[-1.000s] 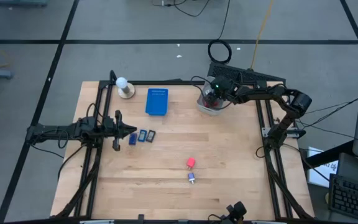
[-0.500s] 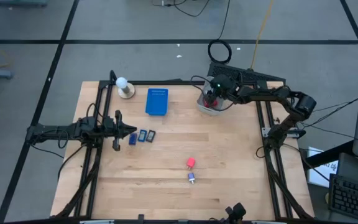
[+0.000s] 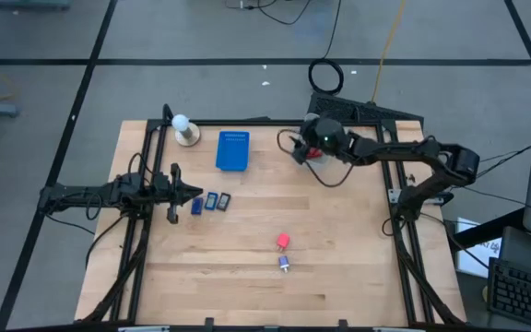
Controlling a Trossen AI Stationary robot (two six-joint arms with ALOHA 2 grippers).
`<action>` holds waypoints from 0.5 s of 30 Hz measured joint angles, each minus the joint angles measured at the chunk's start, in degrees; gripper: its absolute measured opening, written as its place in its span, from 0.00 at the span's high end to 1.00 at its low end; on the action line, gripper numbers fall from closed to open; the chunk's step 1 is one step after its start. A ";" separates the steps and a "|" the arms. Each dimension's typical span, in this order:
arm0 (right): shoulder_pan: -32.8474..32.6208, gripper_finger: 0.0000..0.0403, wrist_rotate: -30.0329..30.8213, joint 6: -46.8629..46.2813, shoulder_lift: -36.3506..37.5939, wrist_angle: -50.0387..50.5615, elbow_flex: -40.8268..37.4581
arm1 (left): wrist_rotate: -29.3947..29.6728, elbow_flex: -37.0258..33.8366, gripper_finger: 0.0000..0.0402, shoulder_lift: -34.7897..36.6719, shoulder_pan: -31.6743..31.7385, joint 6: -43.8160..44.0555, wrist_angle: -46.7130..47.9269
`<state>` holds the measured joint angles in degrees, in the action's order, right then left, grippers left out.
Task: Pick & Place Office items
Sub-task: Put the pink charger adapter into the gray bin
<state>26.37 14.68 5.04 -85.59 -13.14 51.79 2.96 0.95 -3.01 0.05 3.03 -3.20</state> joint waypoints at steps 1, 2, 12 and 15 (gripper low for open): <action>-1.05 0.38 0.01 0.45 0.05 -1.30 0.01 | 0.02 0.00 0.95 0.00 0.02 0.00 0.00; -1.99 0.38 -0.01 0.78 0.05 -2.44 0.02 | 0.02 0.00 0.95 0.02 0.02 0.00 0.00; -10.26 0.38 -0.39 1.92 0.01 -9.24 0.00 | 0.02 0.00 0.95 0.00 0.02 0.00 0.00; -12.18 0.38 -4.22 1.92 -0.01 -9.37 0.00 | 0.02 0.00 0.95 0.00 0.01 0.00 0.00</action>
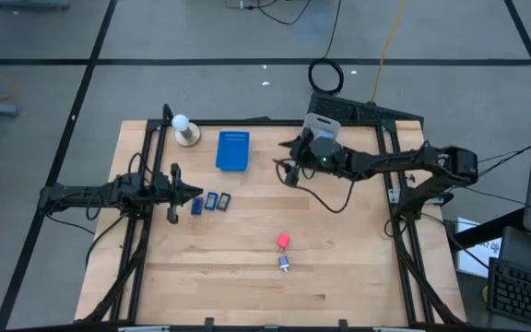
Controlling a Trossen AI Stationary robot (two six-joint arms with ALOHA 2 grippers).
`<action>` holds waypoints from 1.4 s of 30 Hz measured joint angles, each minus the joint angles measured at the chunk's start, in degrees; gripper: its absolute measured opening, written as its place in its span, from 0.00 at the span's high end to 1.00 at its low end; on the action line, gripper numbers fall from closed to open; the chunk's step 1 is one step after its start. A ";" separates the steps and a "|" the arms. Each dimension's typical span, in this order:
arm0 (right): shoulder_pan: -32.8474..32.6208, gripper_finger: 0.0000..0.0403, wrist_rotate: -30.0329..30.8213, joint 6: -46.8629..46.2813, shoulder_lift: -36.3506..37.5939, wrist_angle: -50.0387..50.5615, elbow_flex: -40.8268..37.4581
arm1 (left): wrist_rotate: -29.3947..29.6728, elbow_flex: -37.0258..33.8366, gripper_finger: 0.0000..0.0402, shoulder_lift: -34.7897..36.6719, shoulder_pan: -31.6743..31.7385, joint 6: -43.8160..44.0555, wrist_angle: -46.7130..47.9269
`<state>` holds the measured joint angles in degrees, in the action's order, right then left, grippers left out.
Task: Pick & Place Office items
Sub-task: Put the pink charger adapter into the gray bin
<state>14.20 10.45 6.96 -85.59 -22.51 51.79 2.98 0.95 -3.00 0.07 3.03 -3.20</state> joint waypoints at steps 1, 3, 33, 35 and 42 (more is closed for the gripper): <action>-0.65 0.38 -1.47 -0.02 -0.01 0.01 0.00 | 0.00 0.00 0.95 0.02 0.01 -0.01 0.00; -2.06 0.38 -3.73 -0.02 0.00 0.00 0.00 | -0.02 -0.01 0.95 0.02 0.00 0.00 0.00; -31.83 0.38 -6.14 -5.55 17.90 21.48 -3.52 | -0.02 0.00 0.95 0.00 0.01 0.00 0.01; -32.01 0.38 -6.05 -7.37 20.53 20.53 -6.04 | -0.01 0.00 0.95 0.02 0.00 0.00 0.02; -31.95 0.38 -5.83 -8.19 28.88 7.21 -17.65 | -0.01 -0.02 0.95 0.02 0.00 -0.01 0.00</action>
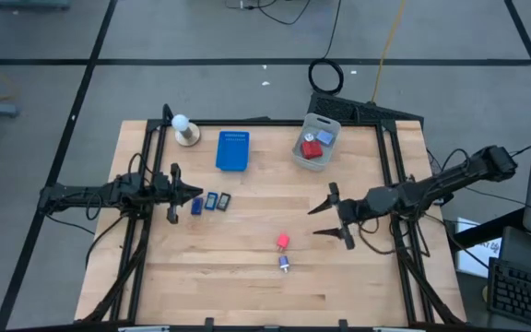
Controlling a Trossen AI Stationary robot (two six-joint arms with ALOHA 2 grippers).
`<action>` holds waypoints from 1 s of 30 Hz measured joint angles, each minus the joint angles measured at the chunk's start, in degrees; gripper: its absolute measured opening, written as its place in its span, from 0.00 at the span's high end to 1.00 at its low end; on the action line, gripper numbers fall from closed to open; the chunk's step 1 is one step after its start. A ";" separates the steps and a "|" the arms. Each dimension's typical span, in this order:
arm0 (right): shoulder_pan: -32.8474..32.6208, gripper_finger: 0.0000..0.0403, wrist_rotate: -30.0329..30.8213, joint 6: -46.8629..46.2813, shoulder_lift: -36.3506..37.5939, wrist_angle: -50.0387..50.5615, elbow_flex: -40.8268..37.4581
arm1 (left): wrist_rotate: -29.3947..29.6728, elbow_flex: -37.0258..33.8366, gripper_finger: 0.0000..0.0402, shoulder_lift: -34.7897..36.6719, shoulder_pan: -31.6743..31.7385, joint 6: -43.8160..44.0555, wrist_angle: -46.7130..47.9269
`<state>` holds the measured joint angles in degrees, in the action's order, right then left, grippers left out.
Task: Pick & Place Office items
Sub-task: Put the pink charger adapter into the gray bin
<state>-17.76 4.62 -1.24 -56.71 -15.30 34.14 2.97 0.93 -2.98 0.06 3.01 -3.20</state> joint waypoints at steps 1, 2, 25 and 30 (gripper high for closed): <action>0.00 0.38 0.02 0.77 0.81 -2.80 -1.99 | 0.01 0.00 0.95 0.00 0.01 0.01 0.03; 0.04 0.38 0.02 1.61 1.41 -5.92 -3.94 | 0.01 0.00 0.95 -0.01 0.01 0.01 0.01; 0.00 0.38 -0.12 -2.67 3.92 -50.74 -29.08 | 0.01 0.00 0.95 -0.02 0.01 0.01 0.00; 0.04 0.38 6.76 1.28 9.76 -42.01 -29.08 | 0.01 0.00 0.95 0.00 0.01 0.01 0.02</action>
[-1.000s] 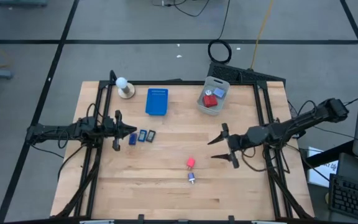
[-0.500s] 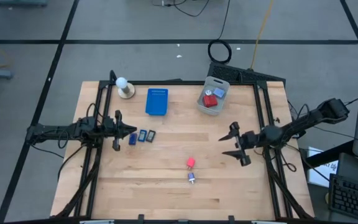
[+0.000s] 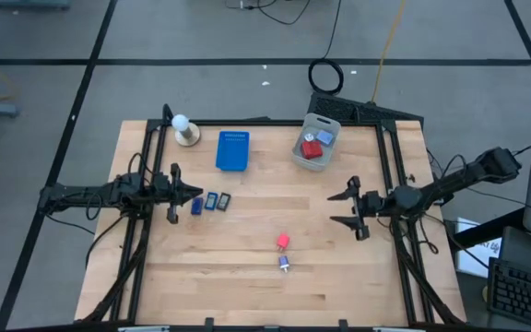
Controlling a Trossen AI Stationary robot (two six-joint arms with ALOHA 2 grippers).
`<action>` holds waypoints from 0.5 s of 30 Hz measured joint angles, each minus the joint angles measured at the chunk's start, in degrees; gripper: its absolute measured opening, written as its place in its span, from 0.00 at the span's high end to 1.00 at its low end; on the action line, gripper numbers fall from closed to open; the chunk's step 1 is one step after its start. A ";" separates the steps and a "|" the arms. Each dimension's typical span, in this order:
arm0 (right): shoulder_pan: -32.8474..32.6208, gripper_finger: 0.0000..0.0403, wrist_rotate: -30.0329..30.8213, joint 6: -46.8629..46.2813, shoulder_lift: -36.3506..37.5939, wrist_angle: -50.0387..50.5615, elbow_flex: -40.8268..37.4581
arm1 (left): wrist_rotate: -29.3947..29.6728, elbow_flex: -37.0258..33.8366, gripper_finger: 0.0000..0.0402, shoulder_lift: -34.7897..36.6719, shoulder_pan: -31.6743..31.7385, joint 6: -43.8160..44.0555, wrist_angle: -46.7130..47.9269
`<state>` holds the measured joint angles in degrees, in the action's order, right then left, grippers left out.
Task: Pick & Place Office items
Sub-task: Put the pink charger adapter into the gray bin
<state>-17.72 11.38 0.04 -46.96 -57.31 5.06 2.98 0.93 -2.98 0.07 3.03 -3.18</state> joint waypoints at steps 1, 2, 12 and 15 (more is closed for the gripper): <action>0.00 0.38 1.32 0.46 1.58 2.05 0.00 | 0.00 0.00 0.95 0.00 0.01 -0.02 0.00; 0.00 0.38 2.37 0.74 3.14 4.30 0.00 | 0.00 0.00 0.95 0.00 -0.01 0.00 -0.02; -0.02 0.38 7.78 -7.37 4.81 15.71 1.19 | -0.02 0.00 0.95 0.00 -0.01 0.00 -0.02; -0.13 0.38 6.10 -10.08 -0.68 15.64 3.17 | -0.02 0.00 0.95 0.00 0.00 0.00 -0.01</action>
<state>-17.85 17.48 -10.03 -47.63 -41.66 8.23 2.97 0.93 -2.99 0.07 3.03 -3.19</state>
